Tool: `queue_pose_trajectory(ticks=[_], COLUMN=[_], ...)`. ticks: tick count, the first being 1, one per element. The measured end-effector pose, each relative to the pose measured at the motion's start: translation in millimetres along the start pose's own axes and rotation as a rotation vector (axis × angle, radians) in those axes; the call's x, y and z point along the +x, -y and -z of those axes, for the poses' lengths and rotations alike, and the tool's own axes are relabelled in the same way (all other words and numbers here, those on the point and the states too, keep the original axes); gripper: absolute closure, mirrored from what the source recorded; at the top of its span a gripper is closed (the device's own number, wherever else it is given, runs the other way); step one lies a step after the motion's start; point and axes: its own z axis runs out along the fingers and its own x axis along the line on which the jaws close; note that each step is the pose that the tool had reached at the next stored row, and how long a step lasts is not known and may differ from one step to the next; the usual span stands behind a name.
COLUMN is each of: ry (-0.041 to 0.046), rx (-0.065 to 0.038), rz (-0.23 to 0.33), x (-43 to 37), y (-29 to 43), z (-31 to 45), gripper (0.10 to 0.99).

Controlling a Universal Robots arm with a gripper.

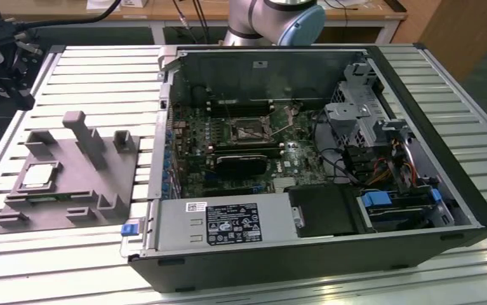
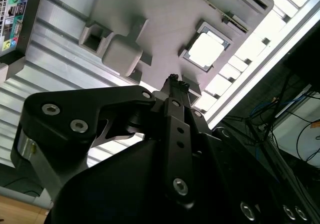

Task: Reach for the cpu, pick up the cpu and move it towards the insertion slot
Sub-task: 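Pick up the cpu and move it towards the insertion slot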

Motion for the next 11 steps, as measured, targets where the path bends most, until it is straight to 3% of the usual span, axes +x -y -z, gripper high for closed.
queue_pose_trajectory(ticks=[11], ry=[-0.0001], rx=[0.0], rz=[0.0], x=[2.0], y=[0.1], z=[-4.2], gripper=[0.98])
